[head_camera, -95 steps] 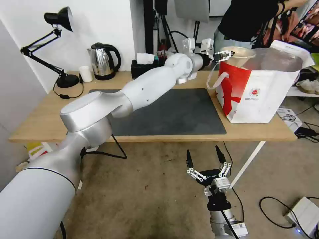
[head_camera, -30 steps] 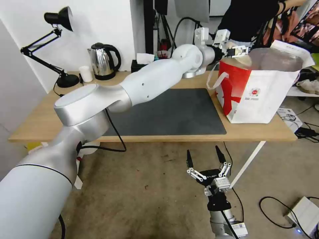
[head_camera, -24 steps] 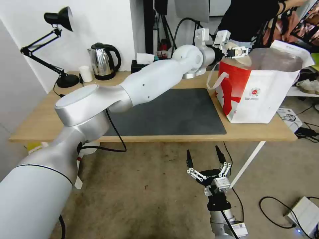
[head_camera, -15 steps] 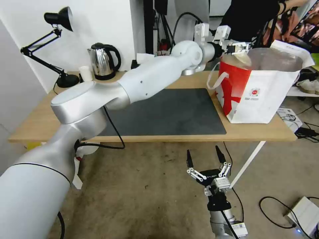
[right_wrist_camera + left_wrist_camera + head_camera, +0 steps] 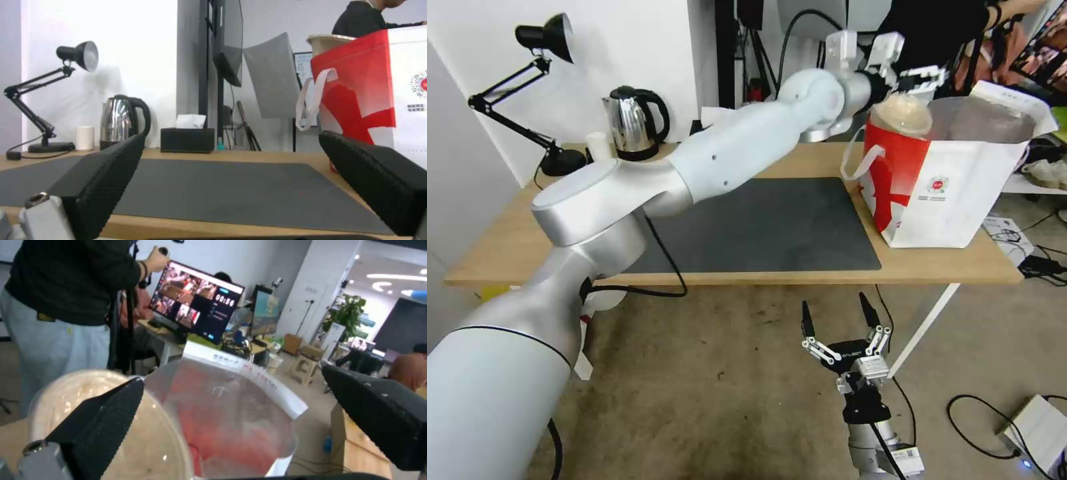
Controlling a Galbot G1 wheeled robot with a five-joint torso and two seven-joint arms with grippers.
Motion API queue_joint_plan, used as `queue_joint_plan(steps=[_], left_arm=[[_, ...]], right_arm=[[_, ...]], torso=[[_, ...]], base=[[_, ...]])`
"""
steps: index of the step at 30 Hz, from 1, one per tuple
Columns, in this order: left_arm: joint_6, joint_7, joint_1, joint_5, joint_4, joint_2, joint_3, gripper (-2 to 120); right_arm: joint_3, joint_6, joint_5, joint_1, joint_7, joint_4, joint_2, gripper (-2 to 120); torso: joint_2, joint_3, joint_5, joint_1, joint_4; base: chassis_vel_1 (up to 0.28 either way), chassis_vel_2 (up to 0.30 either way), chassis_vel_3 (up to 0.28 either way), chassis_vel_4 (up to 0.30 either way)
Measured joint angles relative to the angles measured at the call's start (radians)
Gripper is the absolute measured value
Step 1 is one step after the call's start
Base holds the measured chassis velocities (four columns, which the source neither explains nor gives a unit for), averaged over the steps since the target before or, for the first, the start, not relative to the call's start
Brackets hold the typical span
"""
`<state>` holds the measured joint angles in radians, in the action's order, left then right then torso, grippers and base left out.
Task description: Pick up the trash from the table and place it into the takeout bag.
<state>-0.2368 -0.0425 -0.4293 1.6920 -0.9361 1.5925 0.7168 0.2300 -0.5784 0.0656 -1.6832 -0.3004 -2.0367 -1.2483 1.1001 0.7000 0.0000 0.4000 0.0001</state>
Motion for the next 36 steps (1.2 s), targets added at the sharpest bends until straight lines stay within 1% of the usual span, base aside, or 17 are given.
queue_joint_plan(steps=[6, 11, 15, 18, 19, 23, 24, 25, 26, 27, 28, 29, 30, 31, 33, 34, 36], left_arm=[[0.006, 0.016, -0.007, 0.009, -0.022, -0.006, -0.015, 100], [0.006, 0.018, -0.027, 0.009, -0.032, -0.03, -0.015, 100], [0.007, 0.014, -0.053, 0.004, -0.037, -0.065, -0.021, 100], [0.013, 0.012, -0.068, -0.021, -0.055, -0.113, -0.036, 100], [0.013, 0.012, -0.068, -0.021, -0.055, -0.113, -0.036, 100], [0.03, 0.012, -0.054, -0.068, -0.149, -0.243, -0.057, 100], [0.03, 0.012, -0.054, -0.068, -0.149, -0.243, -0.057, 100], [0.034, 0.013, -0.046, -0.078, -0.172, -0.276, -0.061, 100], [0.042, 0.013, -0.022, -0.105, -0.223, -0.347, -0.072, 100], [0.05, 0.012, -0.002, -0.128, -0.26, -0.395, -0.082, 100], [0.052, 0.012, 0.008, -0.137, -0.278, -0.415, -0.088, 100], [0.052, 0.012, 0.008, -0.137, -0.278, -0.415, -0.088, 100], [0.058, 0.012, 0.029, -0.156, -0.312, -0.452, -0.1, 100], [0.068, 0.013, 0.074, -0.196, -0.38, -0.518, -0.128, 100], [0.086, 0.023, 0.143, -0.254, -0.471, -0.598, -0.172, 100], [0.086, 0.023, 0.143, -0.254, -0.471, -0.598, -0.172, 100], [0.109, 0.042, 0.235, -0.325, -0.573, -0.682, -0.25, 100]], right_arm=[[0.0, 0.0, 0.0, 0.0, 0.0, 0.0, 0.0, 100], [0.0, 0.0, 0.0, 0.0, 0.0, 0.0, 0.0, 100], [0.0, 0.0, 0.0, 0.0, 0.0, 0.0, 0.0, 100], [0.0, 0.0, 0.0, 0.0, 0.0, 0.0, 0.0, 100], [0.0, 0.0, 0.0, 0.0, 0.0, 0.0, 0.0, 100], [0.0, 0.0, 0.0, 0.0, 0.0, 0.0, 0.0, 100], [0.0, 0.0, 0.0, 0.0, 0.0, 0.0, 0.0, 100], [0.0, 0.0, 0.0, 0.0, 0.0, 0.0, 0.0, 100], [0.0, 0.0, 0.0, 0.0, 0.0, 0.0, 0.0, 100], [0.0, 0.0, 0.0, 0.0, 0.0, 0.0, 0.0, 100], [0.0, 0.0, 0.0, 0.0, 0.0, 0.0, 0.0, 100], [0.0, 0.0, 0.0, 0.0, 0.0, 0.0, 0.0, 100], [0.0, 0.0, 0.0, 0.0, 0.0, 0.0, 0.0, 100], [0.0, 0.0, 0.0, 0.0, 0.0, 0.0, 0.0, 100], [0.0, 0.0, 0.0, 0.0, 0.0, 0.0, 0.0, 100], [0.0, 0.0, 0.0, 0.0, 0.0, 0.0, 0.0, 100], [0.0, 0.0, 0.0, 0.0, 0.0, 0.0, 0.0, 100]], torso=[[0.0, 0.0, 0.0, 0.0, -0.0003], [0.0, 0.0, -0.0001, 0.0, -0.0001], [0.0, 0.0, -0.0001, 0.0, 0.0], [0.0, 0.0, -0.0001, 0.0, -0.0002], [0.0, 0.0, -0.0001, 0.0, -0.0002], [0.0, 0.0, -0.0003, 0.0, -0.0002], [0.0, 0.0, -0.0003, 0.0, -0.0002], [0.0, 0.0, -0.0004, 0.0, -0.0002], [0.0, 0.0, -0.0008, 0.0, 0.0002], [0.0, 0.0, -0.0008, 0.0, 0.0004], [0.0, 0.0, -0.0009, 0.0, 0.0006], [0.0, 0.0, -0.0009, 0.0, 0.0006], [0.0, 0.0, -0.0009, 0.0, 0.0005], [0.0, 0.0, -0.0007, 0.0, 0.0002], [0.0, 0.0, -0.0003, 0.0, 0.0], [0.0, 0.0, -0.0003, 0.0, 0.0], [0.0, 0.0, -0.0004, 0.0, 0.0]], base=[[0.0, 0.0, 0.0, 0.0], [0.0, 0.0, 0.0, 0.0], [0.0, 0.0, 0.0, 0.0], [0.0, 0.0, 0.0, 0.0], [0.0, 0.0, 0.0, 0.0], [0.0, 0.0, 0.0, 0.0], [0.0, 0.0, 0.0, 0.0], [0.0, 0.0, 0.0, 0.0], [0.0, 0.0, 0.0, 0.0], [0.0, 0.0, 0.0, 0.0], [0.0, 0.0, 0.0, 0.0], [0.0, 0.0, 0.0, 0.0], [0.0, 0.0, 0.0, 0.0], [0.0, 0.0, 0.0, 0.0], [0.0, 0.0, 0.0, 0.0], [0.0, 0.0, 0.0, 0.0], [0.0, 0.0, 0.0, 0.0]])
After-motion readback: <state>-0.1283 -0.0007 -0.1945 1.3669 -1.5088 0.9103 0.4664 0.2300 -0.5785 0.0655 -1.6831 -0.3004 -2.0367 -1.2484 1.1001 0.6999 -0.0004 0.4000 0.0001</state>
